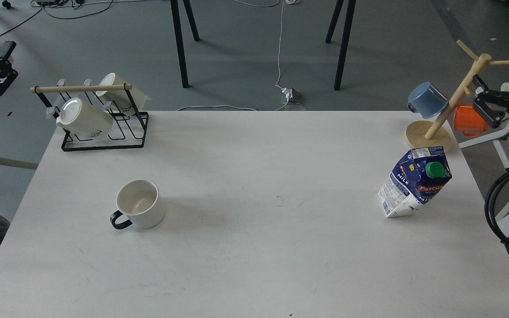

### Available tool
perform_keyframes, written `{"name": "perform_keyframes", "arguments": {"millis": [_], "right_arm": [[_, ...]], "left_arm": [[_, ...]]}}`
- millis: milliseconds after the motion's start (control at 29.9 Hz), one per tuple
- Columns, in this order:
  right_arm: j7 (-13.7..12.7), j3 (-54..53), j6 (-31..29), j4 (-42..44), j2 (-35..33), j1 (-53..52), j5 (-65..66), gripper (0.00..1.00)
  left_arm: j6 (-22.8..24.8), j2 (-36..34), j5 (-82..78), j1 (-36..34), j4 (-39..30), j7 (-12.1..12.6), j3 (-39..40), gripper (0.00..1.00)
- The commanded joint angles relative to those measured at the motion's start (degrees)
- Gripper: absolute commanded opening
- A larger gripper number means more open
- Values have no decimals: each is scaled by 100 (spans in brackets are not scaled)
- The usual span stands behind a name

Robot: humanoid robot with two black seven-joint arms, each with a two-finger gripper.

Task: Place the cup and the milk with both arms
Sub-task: 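Extend the left gripper from the rest pose toward the white mug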

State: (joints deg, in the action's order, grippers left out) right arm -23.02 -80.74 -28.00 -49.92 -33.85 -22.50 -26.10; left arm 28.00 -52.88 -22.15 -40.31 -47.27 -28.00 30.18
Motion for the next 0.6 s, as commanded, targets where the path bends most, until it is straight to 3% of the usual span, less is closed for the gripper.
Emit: {"name": "perform_keyframes", "arguments": {"millis": [0, 401, 568], "right_arm": [[-1, 5, 0, 0, 1, 0, 8, 98], [-1, 23, 0, 8, 1, 0, 8, 98], [-1, 5, 0, 8, -7, 0, 8, 98]], "left_arm": [[0, 6, 9, -12, 24, 0, 58, 100], [0, -55, -140, -21, 323, 0, -3, 100], [0, -275, -2139, -319, 288, 0, 14, 100]]}}
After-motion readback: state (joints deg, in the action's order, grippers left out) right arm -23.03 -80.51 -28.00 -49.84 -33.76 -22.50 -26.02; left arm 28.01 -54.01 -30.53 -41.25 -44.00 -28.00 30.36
